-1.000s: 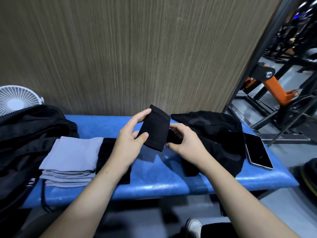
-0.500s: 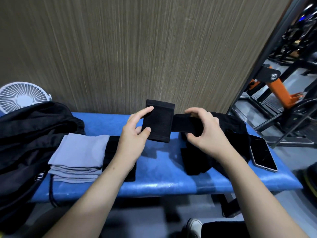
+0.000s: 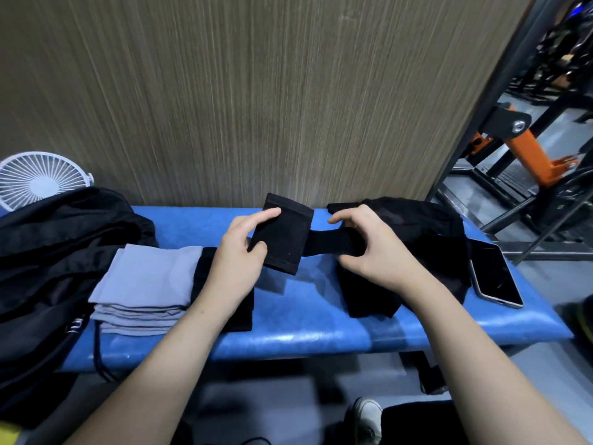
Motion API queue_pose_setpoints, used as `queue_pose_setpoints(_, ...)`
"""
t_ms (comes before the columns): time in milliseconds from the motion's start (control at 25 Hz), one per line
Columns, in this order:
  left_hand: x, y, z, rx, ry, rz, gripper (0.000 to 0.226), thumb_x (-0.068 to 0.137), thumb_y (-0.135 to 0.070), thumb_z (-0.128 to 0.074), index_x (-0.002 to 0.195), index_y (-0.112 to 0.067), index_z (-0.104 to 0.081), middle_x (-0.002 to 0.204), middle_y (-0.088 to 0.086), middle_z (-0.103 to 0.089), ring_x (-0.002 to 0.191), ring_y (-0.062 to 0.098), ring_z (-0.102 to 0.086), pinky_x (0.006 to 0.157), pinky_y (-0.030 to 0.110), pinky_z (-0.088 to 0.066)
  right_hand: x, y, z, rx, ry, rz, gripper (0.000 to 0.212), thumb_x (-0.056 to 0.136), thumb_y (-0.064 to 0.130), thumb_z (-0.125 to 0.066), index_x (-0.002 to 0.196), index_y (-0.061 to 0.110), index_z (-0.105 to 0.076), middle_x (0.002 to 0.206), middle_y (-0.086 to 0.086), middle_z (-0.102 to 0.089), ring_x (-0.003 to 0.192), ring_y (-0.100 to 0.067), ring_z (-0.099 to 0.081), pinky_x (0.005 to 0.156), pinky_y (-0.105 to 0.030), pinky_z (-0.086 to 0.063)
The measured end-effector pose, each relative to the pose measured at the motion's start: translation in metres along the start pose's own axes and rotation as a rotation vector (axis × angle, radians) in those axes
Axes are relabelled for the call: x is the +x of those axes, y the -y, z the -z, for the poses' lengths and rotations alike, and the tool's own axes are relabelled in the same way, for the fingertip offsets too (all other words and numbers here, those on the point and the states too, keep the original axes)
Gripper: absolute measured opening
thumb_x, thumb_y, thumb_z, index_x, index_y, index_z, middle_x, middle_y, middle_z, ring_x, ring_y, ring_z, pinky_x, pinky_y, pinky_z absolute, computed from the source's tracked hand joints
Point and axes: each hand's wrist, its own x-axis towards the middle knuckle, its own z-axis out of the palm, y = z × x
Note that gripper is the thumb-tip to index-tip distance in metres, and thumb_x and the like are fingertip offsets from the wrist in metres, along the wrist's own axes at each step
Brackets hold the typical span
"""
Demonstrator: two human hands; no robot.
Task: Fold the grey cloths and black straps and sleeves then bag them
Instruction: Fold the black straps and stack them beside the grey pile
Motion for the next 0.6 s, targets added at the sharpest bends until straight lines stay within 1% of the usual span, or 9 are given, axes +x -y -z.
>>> queue_pose_setpoints(40, 0.000, 0.001, 0.002, 0.036, 0.000, 0.009, 0.065, 0.090, 0.010, -0.047, 0.126, -0.041, -0.064, 0.116, -0.008, -0.058, 0.059, 0.007, -0.043, 0.064, 0.013, -0.040, 0.000, -0.001, -0.002, -0.009, 0.036, -0.015, 0.054, 0.074, 0.007, -0.075, 0.120, 0.029, -0.059, 0.108, 0.002, -0.051, 0.105, -0.011, -0.056, 0.098, -0.034, -0.046)
queue_pose_setpoints(80, -0.001, 0.003, 0.003, 0.055, -0.001, 0.018, 0.063, 0.090, 0.010, -0.047, 0.127, -0.038, -0.064, 0.113, -0.006, -0.057, 0.057, 0.006, -0.040, 0.062, 0.011, -0.037, 0.000, -0.003, -0.003, -0.008, 0.064, -0.031, 0.053, 0.075, 0.010, -0.077, 0.120, 0.030, -0.060, 0.109, 0.003, -0.051, 0.108, -0.012, -0.056, 0.100, -0.035, -0.046)
queue_pose_setpoints(200, -0.003, 0.006, 0.011, 0.058, -0.007, 0.044, 0.055, 0.091, 0.003, -0.056, 0.129, -0.035, -0.064, 0.114, -0.003, -0.056, 0.060, 0.006, -0.039, 0.066, 0.010, -0.039, 0.001, -0.007, -0.003, 0.024, 0.094, -0.066, 0.051, 0.074, 0.026, -0.082, 0.118, 0.036, -0.060, 0.111, 0.004, -0.054, 0.115, -0.011, -0.056, 0.105, -0.040, -0.046)
queue_pose_setpoints(240, -0.004, 0.006, 0.012, 0.056, -0.004, 0.050, 0.052, 0.091, 0.000, -0.060, 0.129, -0.036, -0.063, 0.115, -0.003, -0.056, 0.065, 0.011, -0.043, 0.072, 0.013, -0.042, 0.001, -0.008, -0.004, 0.037, 0.092, -0.071, 0.050, 0.073, 0.028, -0.083, 0.117, 0.037, -0.060, 0.111, 0.004, -0.055, 0.115, -0.010, -0.056, 0.106, -0.040, -0.045)
queue_pose_setpoints(320, -0.006, 0.007, 0.014, 0.051, 0.007, 0.058, 0.050, 0.090, -0.007, -0.066, 0.129, -0.038, -0.063, 0.118, -0.005, -0.055, 0.079, 0.027, -0.053, 0.088, 0.028, -0.049, 0.000, -0.005, -0.005, 0.058, 0.078, -0.071, 0.050, 0.075, 0.027, -0.084, 0.117, 0.035, -0.061, 0.110, 0.003, -0.056, 0.114, -0.010, -0.055, 0.107, -0.039, -0.044)
queue_pose_setpoints(360, -0.008, 0.008, 0.014, 0.047, 0.016, 0.057, 0.050, 0.089, -0.011, -0.068, 0.129, -0.040, -0.062, 0.120, -0.006, -0.055, 0.087, 0.032, -0.056, 0.094, 0.036, -0.050, -0.001, -0.003, -0.007, 0.064, 0.065, -0.062, 0.049, 0.075, 0.024, -0.084, 0.118, 0.033, -0.061, 0.110, 0.002, -0.056, 0.112, -0.011, -0.055, 0.106, -0.038, -0.044)
queue_pose_setpoints(440, -0.010, 0.007, 0.013, 0.023, 0.032, 0.055, 0.052, 0.087, -0.014, -0.069, 0.128, -0.044, -0.061, 0.122, -0.009, -0.054, 0.096, 0.032, -0.060, 0.099, 0.047, -0.049, -0.001, 0.004, -0.008, 0.084, 0.026, -0.027, 0.048, 0.077, 0.020, -0.083, 0.118, 0.030, -0.062, 0.113, 0.001, -0.059, 0.114, -0.011, -0.056, 0.106, -0.036, -0.043)
queue_pose_setpoints(520, -0.012, 0.005, 0.011, -0.004, 0.039, 0.055, 0.053, 0.086, -0.014, -0.070, 0.127, -0.046, -0.060, 0.123, -0.011, -0.053, 0.100, 0.030, -0.063, 0.100, 0.050, -0.049, -0.002, 0.011, -0.009, 0.126, -0.003, 0.000, 0.046, 0.078, 0.016, -0.081, 0.119, 0.027, -0.063, 0.118, 0.003, -0.061, 0.117, -0.007, -0.056, 0.107, -0.030, -0.042)
queue_pose_setpoints(600, -0.012, 0.003, 0.009, -0.013, 0.045, 0.053, 0.053, 0.080, -0.022, -0.068, 0.123, -0.051, -0.058, 0.124, -0.014, -0.052, 0.104, 0.027, -0.063, 0.100, 0.049, -0.049, -0.003, 0.016, -0.011, 0.146, -0.014, 0.020, 0.044, 0.080, 0.014, -0.081, 0.119, 0.025, -0.063, 0.118, 0.006, -0.062, 0.116, -0.005, -0.056, 0.101, -0.023, -0.041)
